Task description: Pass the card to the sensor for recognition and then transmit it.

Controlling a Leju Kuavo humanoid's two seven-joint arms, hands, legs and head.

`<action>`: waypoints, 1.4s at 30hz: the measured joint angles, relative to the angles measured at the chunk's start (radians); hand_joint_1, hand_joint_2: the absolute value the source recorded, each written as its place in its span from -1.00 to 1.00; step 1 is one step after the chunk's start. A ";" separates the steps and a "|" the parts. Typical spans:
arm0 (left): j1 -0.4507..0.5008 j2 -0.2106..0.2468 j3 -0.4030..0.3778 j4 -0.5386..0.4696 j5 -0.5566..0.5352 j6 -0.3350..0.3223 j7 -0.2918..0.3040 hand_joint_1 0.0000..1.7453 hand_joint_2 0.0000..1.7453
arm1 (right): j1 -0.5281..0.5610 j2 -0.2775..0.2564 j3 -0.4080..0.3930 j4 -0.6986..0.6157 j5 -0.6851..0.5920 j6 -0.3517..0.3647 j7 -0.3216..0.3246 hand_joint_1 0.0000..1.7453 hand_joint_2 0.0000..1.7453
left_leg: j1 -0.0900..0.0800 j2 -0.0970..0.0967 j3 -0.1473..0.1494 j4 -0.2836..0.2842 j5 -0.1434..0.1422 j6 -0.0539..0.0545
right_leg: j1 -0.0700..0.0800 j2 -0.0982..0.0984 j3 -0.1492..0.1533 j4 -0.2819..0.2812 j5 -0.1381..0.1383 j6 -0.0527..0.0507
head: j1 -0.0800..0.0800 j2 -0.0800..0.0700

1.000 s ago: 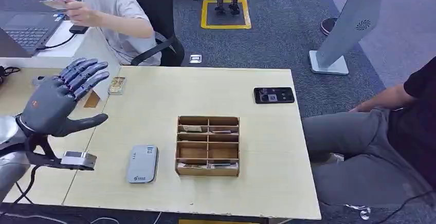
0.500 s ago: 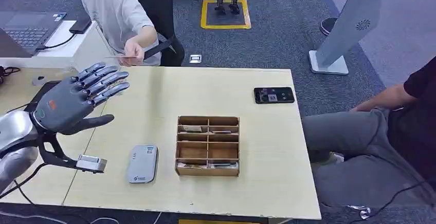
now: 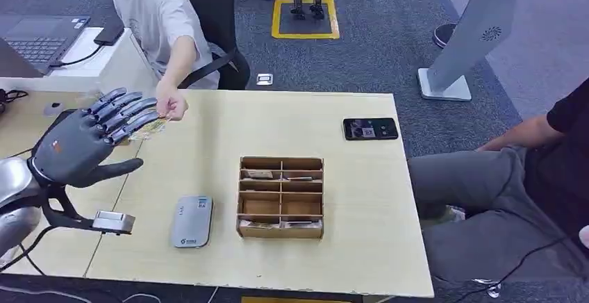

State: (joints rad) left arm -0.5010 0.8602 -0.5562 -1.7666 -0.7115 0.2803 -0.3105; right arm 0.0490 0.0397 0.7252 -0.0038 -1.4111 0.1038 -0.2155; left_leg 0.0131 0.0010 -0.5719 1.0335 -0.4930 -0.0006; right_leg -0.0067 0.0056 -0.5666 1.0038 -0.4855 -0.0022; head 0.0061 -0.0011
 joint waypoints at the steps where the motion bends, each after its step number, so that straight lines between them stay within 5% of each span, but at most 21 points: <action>1: 0.000 0.000 0.004 0.000 -0.011 -0.021 0.018 -1.00 1.00 | -0.002 0.002 -0.001 0.000 -0.003 0.008 0.009 -1.00 -1.00 | 0.000 0.000 0.000 0.000 0.000 0.000 | 0.000 0.000 0.000 0.000 0.000 0.000 | 0.000 0.000; 5: -0.016 -0.009 0.006 0.021 -0.063 -0.110 0.111 -1.00 1.00 | -0.002 0.007 -0.003 0.000 -0.008 0.014 0.045 -1.00 -1.00 | 0.000 0.000 0.000 0.000 0.000 0.000 | 0.000 0.000 0.000 0.000 0.001 0.000 | 0.000 0.000; 8: -0.026 -0.021 0.006 0.045 -0.060 -0.116 0.133 -1.00 1.00 | -0.003 0.007 -0.003 0.000 -0.006 0.022 0.059 -1.00 -1.00 | 0.000 0.001 0.000 0.000 0.001 0.000 | 0.000 0.000 0.000 0.000 0.002 0.000 | 0.000 0.000; 26: -0.010 -0.036 0.006 0.100 -0.014 -0.119 0.160 -1.00 1.00 | -0.013 0.007 -0.004 0.000 -0.022 0.000 0.084 -1.00 -1.00 | 0.000 0.000 0.000 0.000 0.001 0.000 | 0.000 0.000 0.000 0.000 0.001 0.000 | 0.000 0.000; 27: -0.008 -0.036 0.008 0.101 -0.008 -0.122 0.160 0.80 1.00 | -0.013 0.007 -0.004 0.000 -0.022 0.001 0.085 -1.00 -1.00 | 0.000 0.000 0.000 0.000 0.001 0.000 | 0.000 0.000 0.000 0.000 0.001 0.000 | 0.000 0.000; 28: -0.007 -0.036 0.010 0.101 -0.003 -0.127 0.157 1.00 1.00 | -0.013 0.007 -0.004 0.000 -0.022 0.001 0.085 -1.00 -1.00 | 0.000 0.000 0.000 0.000 0.001 0.000 | 0.000 0.000 0.000 0.000 0.001 0.000 | 0.000 0.000; 42: 0.016 -0.033 0.033 0.109 0.062 -0.156 0.108 1.00 1.00 | -0.016 0.006 0.000 0.000 -0.025 0.006 0.106 -1.00 -1.00 | 0.000 0.000 0.000 0.000 0.001 0.000 | 0.000 0.000 0.000 0.000 0.001 0.000 | 0.000 0.000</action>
State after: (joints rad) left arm -0.4850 0.8274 -0.5234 -1.6571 -0.6493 0.1247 -0.2022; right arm 0.0333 0.0454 0.7252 -0.0034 -1.4359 0.1102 -0.1099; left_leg 0.0128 0.0014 -0.5722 1.0336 -0.4920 -0.0007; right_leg -0.0067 0.0059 -0.5662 1.0039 -0.4841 -0.0027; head 0.0061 -0.0011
